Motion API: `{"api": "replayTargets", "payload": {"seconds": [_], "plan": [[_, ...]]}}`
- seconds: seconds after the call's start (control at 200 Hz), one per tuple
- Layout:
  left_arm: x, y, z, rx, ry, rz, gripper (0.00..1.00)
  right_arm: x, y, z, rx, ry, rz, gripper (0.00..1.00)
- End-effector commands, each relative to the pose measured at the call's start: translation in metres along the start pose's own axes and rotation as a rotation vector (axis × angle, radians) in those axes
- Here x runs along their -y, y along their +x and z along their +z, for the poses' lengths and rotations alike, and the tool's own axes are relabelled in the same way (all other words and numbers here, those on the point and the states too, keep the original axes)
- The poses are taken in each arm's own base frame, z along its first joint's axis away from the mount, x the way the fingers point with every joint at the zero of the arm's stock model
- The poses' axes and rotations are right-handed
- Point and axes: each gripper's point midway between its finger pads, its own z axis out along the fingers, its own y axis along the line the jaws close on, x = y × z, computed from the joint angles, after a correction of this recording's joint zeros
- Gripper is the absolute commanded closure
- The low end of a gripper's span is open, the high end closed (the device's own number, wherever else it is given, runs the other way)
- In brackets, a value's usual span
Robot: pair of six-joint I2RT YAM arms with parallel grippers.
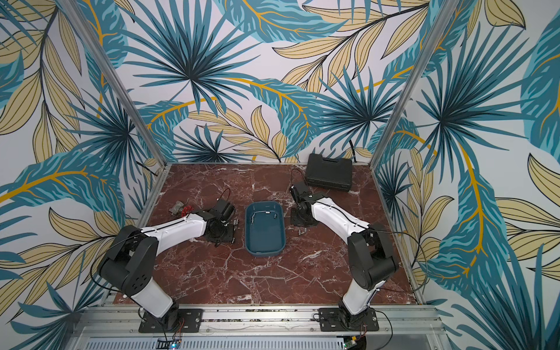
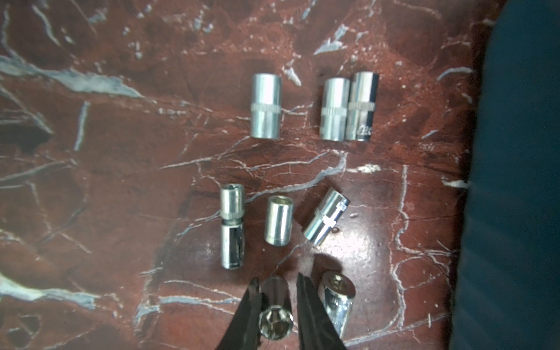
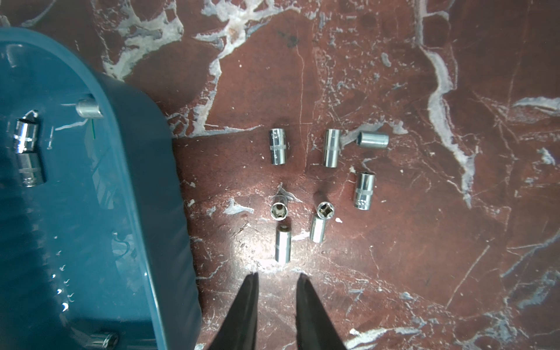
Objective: Take out the socket from the storage box
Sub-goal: Place the socket head at the center of the board.
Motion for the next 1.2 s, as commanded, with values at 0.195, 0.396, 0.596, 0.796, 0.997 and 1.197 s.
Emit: {"api": "replayTargets", "payload": {"seconds": [0.195,0.396,0.596,0.796,0.997,1.197], "plan": [[0.001,0.008,0.000,-0.027,0.023,0.000,0.72,0.002,0.005,0.004,-0.022,0.015,-0.009,0.75],[0.000,0.006,-0.006,-0.014,0.019,-0.002,0.72,0.003,0.005,0.004,-0.022,0.015,-0.008,0.75],[-0.003,0.005,-0.016,0.001,0.017,-0.006,0.72,0.003,0.005,0.004,-0.021,0.015,-0.009,0.76],[-0.003,0.005,-0.021,0.006,0.019,-0.003,0.72,0.004,0.005,0.003,-0.019,0.016,-0.007,0.76],[-0.004,0.007,-0.013,-0.004,0.014,-0.006,0.74,0.004,0.006,0.004,-0.020,0.017,-0.007,0.76],[-0.004,0.008,-0.008,-0.009,0.011,-0.006,0.81,0.005,0.006,0.003,-0.019,0.021,-0.009,0.76]]}}
